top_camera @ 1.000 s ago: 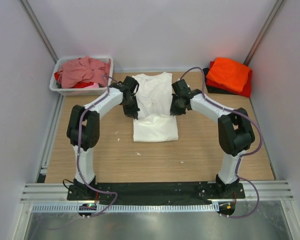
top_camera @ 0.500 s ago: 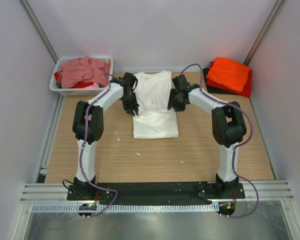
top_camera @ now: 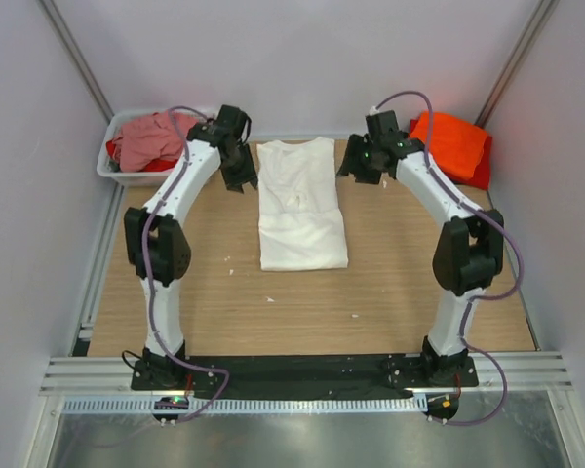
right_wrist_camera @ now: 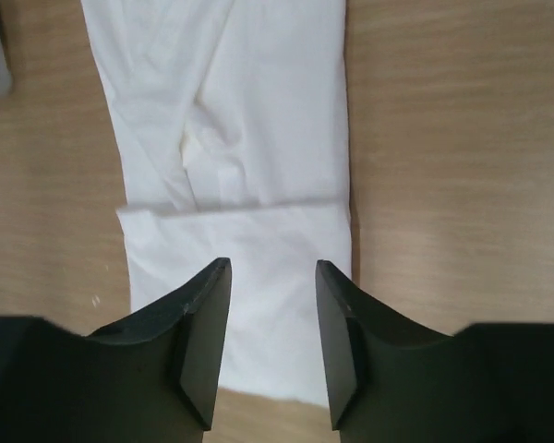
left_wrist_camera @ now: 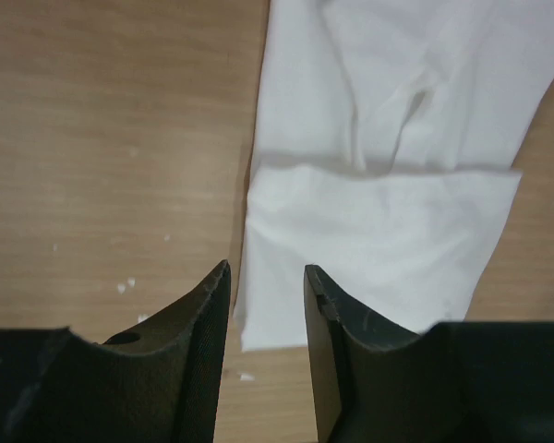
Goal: Fold and stack the t-shirts
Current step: Fold the tshirt
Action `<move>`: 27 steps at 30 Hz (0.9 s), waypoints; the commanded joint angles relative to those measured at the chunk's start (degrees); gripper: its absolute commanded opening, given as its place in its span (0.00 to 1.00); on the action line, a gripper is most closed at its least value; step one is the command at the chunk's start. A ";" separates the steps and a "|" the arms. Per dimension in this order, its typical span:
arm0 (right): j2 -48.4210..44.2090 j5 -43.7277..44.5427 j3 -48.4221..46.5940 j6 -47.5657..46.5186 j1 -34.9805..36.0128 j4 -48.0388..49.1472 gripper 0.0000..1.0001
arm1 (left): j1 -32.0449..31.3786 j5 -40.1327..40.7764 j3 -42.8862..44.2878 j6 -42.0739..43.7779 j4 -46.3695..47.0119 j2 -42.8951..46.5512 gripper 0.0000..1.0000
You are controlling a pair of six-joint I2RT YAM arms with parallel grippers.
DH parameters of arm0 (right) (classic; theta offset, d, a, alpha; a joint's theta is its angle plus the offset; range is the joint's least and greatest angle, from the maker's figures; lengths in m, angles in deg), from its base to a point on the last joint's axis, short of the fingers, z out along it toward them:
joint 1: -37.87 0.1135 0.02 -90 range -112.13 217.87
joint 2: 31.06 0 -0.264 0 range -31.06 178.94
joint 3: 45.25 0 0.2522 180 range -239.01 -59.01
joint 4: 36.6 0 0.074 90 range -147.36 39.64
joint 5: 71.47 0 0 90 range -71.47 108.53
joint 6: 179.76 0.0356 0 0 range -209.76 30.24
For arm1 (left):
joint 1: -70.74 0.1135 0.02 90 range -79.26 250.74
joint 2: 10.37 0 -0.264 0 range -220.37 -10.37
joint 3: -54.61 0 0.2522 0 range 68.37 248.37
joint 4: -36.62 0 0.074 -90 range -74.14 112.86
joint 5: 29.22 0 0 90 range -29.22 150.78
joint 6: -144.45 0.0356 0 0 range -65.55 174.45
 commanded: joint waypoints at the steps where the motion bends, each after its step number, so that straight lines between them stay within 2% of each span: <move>1: -13.04 -10.45 17.23 2.63 1.26 5.98 0.45 | -3.42 -1.44 -14.30 0.75 4.57 11.76 0.38; 2: -14.74 -12.73 21.06 3.85 1.44 11.32 0.29 | -4.13 -3.12 -22.27 0.40 7.23 14.13 0.37; 3: -16.06 -17.63 24.58 5.69 1.88 13.55 0.11 | -5.35 -4.70 -26.35 -0.30 9.70 17.46 0.36; 5: -18.01 -22.75 32.50 7.11 2.32 19.18 0.02 | -6.32 -9.80 -32.34 -2.41 16.64 20.03 0.35; 6: -18.27 -24.86 34.53 7.90 2.32 20.85 0.01 | -6.76 -10.95 -36.90 -3.11 18.67 20.92 0.35; 10: -18.18 -29.89 41.92 8.79 2.41 24.99 0.01 | -8.61 -15.08 -42.03 -4.79 25.36 22.07 0.33; 18: -11.60 -31.04 50.08 7.21 1.10 31.14 0.01 | -9.05 -15.18 -49.41 -5.84 31.07 18.73 0.30; 22: -7.47 -32.53 55.28 6.85 -0.49 36.41 0.01 | -9.05 -15.00 -59.14 -7.34 35.46 19.08 0.29; 27: -5.10 -33.32 60.99 7.47 -1.11 42.48 0.01 | -9.05 -14.48 -67.08 -8.22 39.95 19.61 0.28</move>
